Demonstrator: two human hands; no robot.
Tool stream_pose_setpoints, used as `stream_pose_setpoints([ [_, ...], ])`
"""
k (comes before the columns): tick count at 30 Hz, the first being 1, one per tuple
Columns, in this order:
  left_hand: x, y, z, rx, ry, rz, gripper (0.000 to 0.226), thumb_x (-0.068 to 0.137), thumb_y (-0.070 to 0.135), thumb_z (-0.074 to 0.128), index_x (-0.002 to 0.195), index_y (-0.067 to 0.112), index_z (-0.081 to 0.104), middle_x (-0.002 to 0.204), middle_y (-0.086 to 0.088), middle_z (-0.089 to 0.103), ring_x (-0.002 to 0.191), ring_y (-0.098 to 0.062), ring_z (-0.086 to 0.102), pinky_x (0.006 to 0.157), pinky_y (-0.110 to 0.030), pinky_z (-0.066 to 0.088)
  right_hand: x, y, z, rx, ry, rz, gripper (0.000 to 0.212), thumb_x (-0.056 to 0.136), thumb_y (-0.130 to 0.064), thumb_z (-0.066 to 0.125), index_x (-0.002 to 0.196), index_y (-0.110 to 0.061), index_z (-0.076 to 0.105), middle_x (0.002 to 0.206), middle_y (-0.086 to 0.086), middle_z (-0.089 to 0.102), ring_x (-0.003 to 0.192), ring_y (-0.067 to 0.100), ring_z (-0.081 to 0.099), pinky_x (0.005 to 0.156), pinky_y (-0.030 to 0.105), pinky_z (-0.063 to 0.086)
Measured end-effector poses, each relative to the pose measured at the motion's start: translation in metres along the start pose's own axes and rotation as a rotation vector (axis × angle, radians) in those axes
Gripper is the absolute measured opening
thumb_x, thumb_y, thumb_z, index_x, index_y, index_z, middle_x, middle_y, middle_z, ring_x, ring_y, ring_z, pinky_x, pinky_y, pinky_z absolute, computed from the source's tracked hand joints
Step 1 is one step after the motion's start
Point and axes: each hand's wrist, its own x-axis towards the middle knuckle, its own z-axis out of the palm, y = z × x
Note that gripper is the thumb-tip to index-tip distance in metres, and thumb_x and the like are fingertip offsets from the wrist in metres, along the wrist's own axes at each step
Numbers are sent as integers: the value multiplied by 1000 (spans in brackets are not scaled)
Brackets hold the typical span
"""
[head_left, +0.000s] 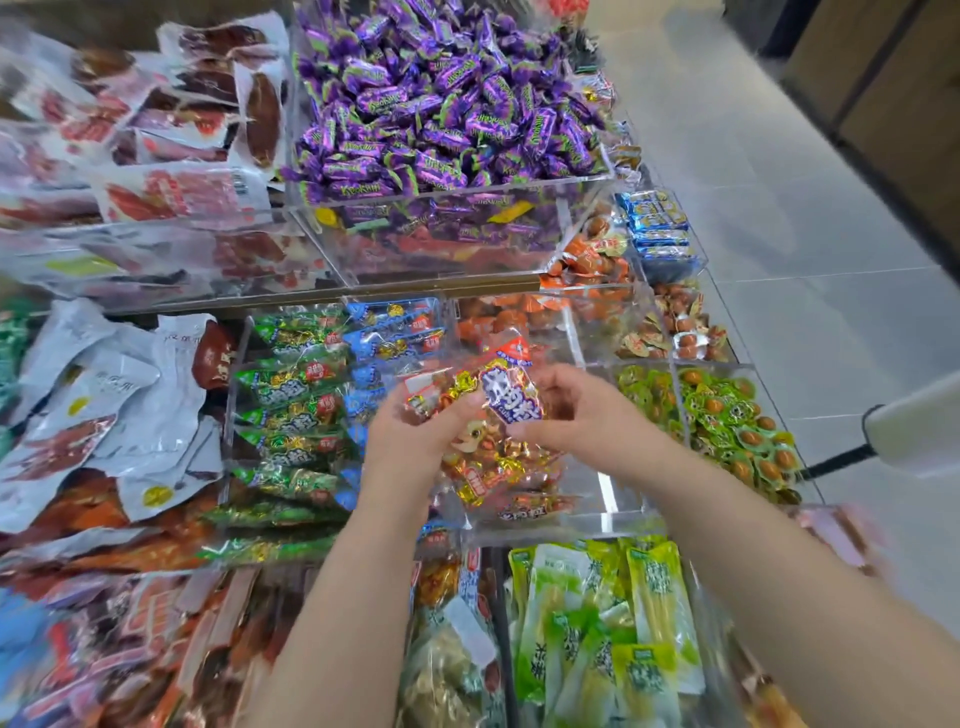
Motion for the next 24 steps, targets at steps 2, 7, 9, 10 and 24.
stream_pose_setpoints([
  [2, -2, -2, -1, 2, -10, 15, 23, 61, 42, 83, 79, 31, 73, 91, -2, 74, 81, -20, 72, 70, -39, 58, -7, 7, -19, 2, 30, -6, 41, 71, -27, 81, 104, -33, 58, 90, -6, 66, 82, 11, 62, 76, 34, 52],
  [7, -4, -2, -20, -45, 193, 35, 13, 86, 29, 71, 73, 29, 67, 70, 12, 64, 70, -12, 60, 75, -42, 50, -28, 27, -48, -420, 9, -154, 43, 75, -20, 78, 81, -57, 56, 77, -26, 60, 71, -11, 54, 64, 12, 40],
  [9, -4, -3, -26, -78, 225, 48, 11, 87, 25, 69, 78, 24, 63, 79, 3, 64, 78, -20, 59, 82, -47, 50, -29, 40, -34, -635, -106, -219, 40, 78, -23, 75, 92, -55, 56, 83, -28, 56, 76, -10, 52, 70, 12, 38],
  [10, -4, -3, -28, -88, 229, 47, 11, 88, 24, 69, 79, 24, 62, 81, 0, 63, 79, -21, 60, 83, -49, 50, -26, 48, -25, -739, -164, -237, 35, 80, -26, 71, 105, -48, 59, 92, -26, 58, 81, -7, 53, 72, 14, 37],
  [24, -6, -8, -34, -46, 219, 79, 21, 87, 27, 69, 69, 37, 68, 81, 2, 67, 79, -21, 64, 78, -46, 55, 42, 118, 36, -1095, -398, -109, 37, 86, -12, 51, 121, -20, 58, 119, 9, 57, 107, 31, 56, 88, 37, 49],
])
